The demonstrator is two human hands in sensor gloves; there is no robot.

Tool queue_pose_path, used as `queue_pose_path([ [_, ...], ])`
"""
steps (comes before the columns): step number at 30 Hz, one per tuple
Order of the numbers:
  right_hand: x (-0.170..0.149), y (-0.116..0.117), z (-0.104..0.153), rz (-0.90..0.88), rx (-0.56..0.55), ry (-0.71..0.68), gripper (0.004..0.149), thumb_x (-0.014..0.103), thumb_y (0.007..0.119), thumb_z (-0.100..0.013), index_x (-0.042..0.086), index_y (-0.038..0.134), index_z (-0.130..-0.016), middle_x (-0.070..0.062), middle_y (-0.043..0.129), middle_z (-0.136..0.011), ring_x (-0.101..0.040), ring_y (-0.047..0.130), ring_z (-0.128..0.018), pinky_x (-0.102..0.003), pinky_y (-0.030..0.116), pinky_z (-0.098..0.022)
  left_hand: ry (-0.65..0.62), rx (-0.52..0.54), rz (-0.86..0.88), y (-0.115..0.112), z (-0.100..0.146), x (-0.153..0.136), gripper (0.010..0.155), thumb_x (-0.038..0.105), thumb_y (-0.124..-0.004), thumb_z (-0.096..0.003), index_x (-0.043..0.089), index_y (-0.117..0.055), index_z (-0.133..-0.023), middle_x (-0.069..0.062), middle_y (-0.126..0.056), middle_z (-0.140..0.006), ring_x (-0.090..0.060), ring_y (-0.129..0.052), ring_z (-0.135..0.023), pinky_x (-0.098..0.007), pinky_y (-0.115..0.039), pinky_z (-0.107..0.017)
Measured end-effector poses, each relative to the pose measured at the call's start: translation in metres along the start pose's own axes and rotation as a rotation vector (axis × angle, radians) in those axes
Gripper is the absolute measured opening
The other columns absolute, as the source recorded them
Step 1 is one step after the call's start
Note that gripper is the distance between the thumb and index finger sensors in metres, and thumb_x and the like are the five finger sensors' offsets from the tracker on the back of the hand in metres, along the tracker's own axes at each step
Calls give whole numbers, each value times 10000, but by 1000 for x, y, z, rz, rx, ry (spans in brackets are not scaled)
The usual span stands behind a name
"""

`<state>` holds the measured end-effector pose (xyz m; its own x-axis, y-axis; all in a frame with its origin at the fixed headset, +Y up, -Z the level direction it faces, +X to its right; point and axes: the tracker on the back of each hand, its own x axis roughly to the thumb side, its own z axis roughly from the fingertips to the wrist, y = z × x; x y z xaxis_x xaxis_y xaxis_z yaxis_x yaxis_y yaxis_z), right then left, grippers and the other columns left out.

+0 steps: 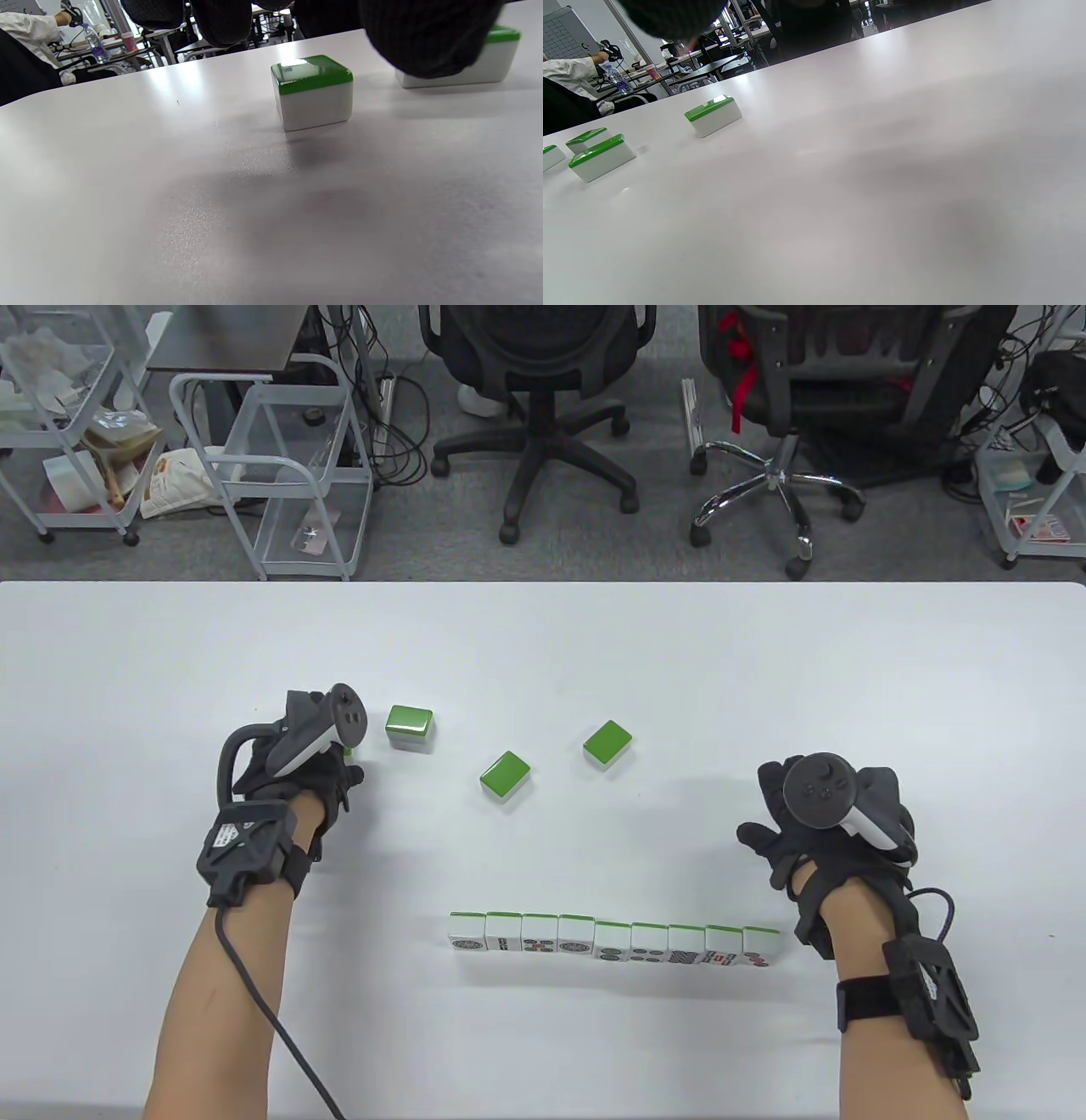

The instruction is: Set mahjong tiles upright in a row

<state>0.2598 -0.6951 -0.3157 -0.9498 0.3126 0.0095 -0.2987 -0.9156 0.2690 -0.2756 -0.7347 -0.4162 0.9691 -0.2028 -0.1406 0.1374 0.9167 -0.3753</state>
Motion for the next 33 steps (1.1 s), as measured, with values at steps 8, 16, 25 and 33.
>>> queue_pose_path([
  [8,0,0,3,20,10,4,803,512,720,-344,137,435,-994,-216,311,-1065,-603,286,-903,-737,412,-588,8,-58,54,-13,-26,6,856,565,-809,-259,494,-312,-952,203,-340,-1134,-182,-675,-1054,-475,-585,-771],
  [16,0,-3,5,14,-11,0,804,509,730,-340,130,449,-992,-218,326,-1064,-612,308,-901,-735,431,-586,11,30,-42,-14,-21,12,784,508,-850,-237,476,-497,-936,164,-605,-1049,-125,-926,-820,-424,-723,-694],
  [25,5,-4,7,6,-17,-22,805,510,731,-341,130,449,-992,-217,326,-1066,-611,311,-903,-735,432,-587,-431,-318,110,-7,47,18,790,471,-837,-225,378,-548,-954,55,-691,-1038,-194,-997,-771,-471,-753,-661],
  [33,3,-2,9,-32,-21,-34,803,507,733,-341,131,451,-992,-221,330,-1065,-612,315,-903,-736,432,-587,-764,-540,143,-33,116,60,805,467,-845,-227,311,-550,-959,0,-723,-1020,-176,-1053,-693,-457,-798,-630],
])
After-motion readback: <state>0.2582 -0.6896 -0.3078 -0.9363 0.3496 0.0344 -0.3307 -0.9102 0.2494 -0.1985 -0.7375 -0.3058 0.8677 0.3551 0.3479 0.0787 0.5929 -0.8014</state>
